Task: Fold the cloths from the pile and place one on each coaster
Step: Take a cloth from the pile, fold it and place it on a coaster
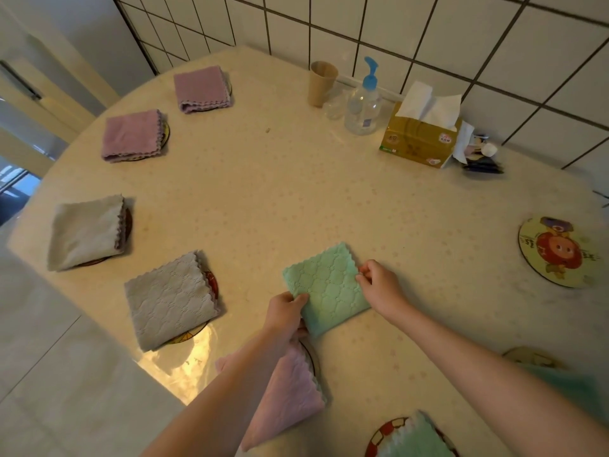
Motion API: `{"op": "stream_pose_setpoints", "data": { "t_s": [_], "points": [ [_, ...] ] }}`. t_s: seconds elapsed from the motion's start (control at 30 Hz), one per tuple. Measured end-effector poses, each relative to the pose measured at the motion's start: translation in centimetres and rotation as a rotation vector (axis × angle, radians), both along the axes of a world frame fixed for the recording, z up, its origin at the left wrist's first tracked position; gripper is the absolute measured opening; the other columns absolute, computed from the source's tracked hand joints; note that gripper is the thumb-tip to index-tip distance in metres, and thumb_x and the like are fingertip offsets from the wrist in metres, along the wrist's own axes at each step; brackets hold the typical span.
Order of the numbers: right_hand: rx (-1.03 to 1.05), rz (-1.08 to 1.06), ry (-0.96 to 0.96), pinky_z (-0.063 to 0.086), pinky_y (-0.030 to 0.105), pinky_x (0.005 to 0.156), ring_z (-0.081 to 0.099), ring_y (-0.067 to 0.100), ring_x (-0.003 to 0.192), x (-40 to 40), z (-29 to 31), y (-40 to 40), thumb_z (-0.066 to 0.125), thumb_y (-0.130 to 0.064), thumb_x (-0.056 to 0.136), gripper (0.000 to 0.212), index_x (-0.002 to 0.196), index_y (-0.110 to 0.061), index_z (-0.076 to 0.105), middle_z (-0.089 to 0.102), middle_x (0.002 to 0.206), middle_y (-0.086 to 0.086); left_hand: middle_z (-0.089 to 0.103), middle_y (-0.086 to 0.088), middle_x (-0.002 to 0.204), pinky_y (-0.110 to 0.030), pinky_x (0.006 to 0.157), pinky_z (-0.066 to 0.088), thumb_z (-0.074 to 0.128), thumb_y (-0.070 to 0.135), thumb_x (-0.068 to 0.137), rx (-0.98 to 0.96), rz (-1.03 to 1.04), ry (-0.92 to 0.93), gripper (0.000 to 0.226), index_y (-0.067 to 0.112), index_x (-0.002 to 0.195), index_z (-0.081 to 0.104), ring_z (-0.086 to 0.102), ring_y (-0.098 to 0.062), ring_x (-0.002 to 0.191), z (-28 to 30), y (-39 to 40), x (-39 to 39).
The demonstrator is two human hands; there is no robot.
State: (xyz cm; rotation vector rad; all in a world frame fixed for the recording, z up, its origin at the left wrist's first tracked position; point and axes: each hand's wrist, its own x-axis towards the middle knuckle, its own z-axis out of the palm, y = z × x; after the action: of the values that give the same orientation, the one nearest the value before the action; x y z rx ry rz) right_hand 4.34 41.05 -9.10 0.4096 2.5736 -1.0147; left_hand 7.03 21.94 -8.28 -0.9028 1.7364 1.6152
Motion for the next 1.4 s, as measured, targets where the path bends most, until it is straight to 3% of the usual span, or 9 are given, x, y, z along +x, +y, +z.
{"op": "stream_pose_setpoints", "data": {
  "t_s": [0.13, 0.27, 0.43, 0.57, 0.8, 0.97, 1.17, 1.3, 1.4],
  "points": [
    [0.063, -0.008, -0.006, 0.049, 0.033, 0.072, 0.060, 0.021, 0.082, -0.2, 0.2, -0.3, 0.052, -0.020, 0.094, 0.008, 0.096, -0.013, 0.053, 0.062, 0.089, 0.003, 0.065, -0.017, 0.088, -0.034, 0.049, 0.055, 0.055, 0.023, 0.096, -0.110, -0.081, 0.015, 0.020, 0.004, 0.099, 0.060, 0.068, -0.033, 0.069, 0.3, -0.1, -0.6],
    [0.069, -0.050, 0.021, 0.049, 0.032, 0.074, 0.059, 0.018, 0.084, 0.5, 0.8, 0.5, 0.057, -0.025, 0.091, 0.020, 0.106, -0.013, 0.051, 0.059, 0.092, -0.002, 0.066, -0.017, 0.084, -0.043, 0.056, 0.060, 0.058, 0.022, 0.094, -0.264, -0.143, 0.100, 0.014, 0.013, 0.098, 0.048, 0.070, -0.032, 0.061, 1.3, -1.3, -1.9],
    [0.048, -0.295, 0.005, 0.048, 0.032, 0.071, 0.058, 0.019, 0.078, 3.1, 1.1, 1.6, 0.061, -0.025, 0.089, 0.022, 0.101, -0.012, 0.049, 0.060, 0.088, 0.001, 0.065, -0.007, 0.097, -0.040, 0.071, 0.055, 0.062, 0.030, 0.089, -0.627, -0.424, 0.332, 0.031, 0.013, 0.113, 0.051, 0.063, -0.026, 0.082, 1.0, -3.3, -4.4],
    [-0.261, -0.605, -0.215, 0.059, 0.042, 0.069, 0.068, 0.026, 0.069, 5.8, 0.9, 1.1, 0.060, -0.020, 0.090, 0.015, 0.090, -0.005, 0.059, 0.068, 0.079, 0.011, 0.057, -0.004, 0.114, -0.035, 0.079, 0.049, 0.064, 0.038, 0.087, -0.700, -0.647, 0.432, 0.041, 0.014, 0.119, 0.055, 0.055, -0.023, 0.098, 0.7, -3.3, -5.7],
    [-0.666, -0.837, -0.388, 0.054, 0.033, 0.058, 0.068, 0.028, 0.077, 4.8, 1.1, -1.1, 0.064, -0.015, 0.087, 0.018, 0.096, 0.000, 0.060, 0.067, 0.087, 0.019, 0.056, -0.005, 0.115, -0.036, 0.085, 0.048, 0.069, 0.032, 0.085, -0.760, -0.813, 0.481, 0.040, 0.013, 0.119, 0.057, 0.053, -0.024, 0.103, -0.1, -2.8, -6.5],
    [-0.751, -0.912, -0.437, 0.052, 0.030, 0.054, 0.066, 0.027, 0.083, 3.4, 1.4, -2.7, 0.070, -0.015, 0.082, 0.026, 0.105, -0.007, 0.060, 0.066, 0.100, 0.015, 0.059, -0.009, 0.113, -0.035, 0.081, 0.047, 0.068, 0.025, 0.085, -0.720, -0.760, 0.425, 0.035, 0.012, 0.115, 0.058, 0.054, -0.027, 0.102, -0.1, -2.2, -6.7],
    [-0.798, -0.918, -0.408, 0.049, 0.029, 0.058, 0.065, 0.023, 0.090, 2.5, 1.8, -4.3, 0.075, -0.015, 0.077, 0.027, 0.099, -0.015, 0.059, 0.067, 0.099, 0.007, 0.062, -0.012, 0.106, -0.028, 0.068, 0.041, 0.062, 0.016, 0.084, -0.566, -0.631, 0.303, 0.033, 0.009, 0.116, 0.061, 0.055, -0.026, 0.090, 0.2, -1.7, -6.9],
    [-0.866, -0.939, -0.350, 0.051, 0.032, 0.058, 0.065, 0.029, 0.094, 3.1, 2.1, -3.9, 0.070, -0.009, 0.079, 0.032, 0.109, -0.013, 0.061, 0.068, 0.105, 0.011, 0.060, -0.010, 0.089, -0.031, 0.067, 0.042, 0.062, 0.013, 0.083, -0.329, -0.429, 0.260, 0.016, 0.006, 0.097, 0.066, 0.053, -0.023, 0.080, 0.2, -1.4, -6.2],
    [-0.936, -0.937, -0.281, 0.057, 0.044, 0.066, 0.066, 0.032, 0.094, 3.8, 2.8, -2.3, 0.068, -0.010, 0.083, 0.028, 0.110, -0.012, 0.060, 0.068, 0.106, 0.014, 0.054, -0.009, 0.080, -0.032, 0.065, 0.045, 0.062, 0.006, 0.084, -0.102, -0.248, 0.224, 0.002, 0.006, 0.083, 0.060, 0.052, -0.023, 0.076, 0.7, -0.5, -5.5]
  ]
}}
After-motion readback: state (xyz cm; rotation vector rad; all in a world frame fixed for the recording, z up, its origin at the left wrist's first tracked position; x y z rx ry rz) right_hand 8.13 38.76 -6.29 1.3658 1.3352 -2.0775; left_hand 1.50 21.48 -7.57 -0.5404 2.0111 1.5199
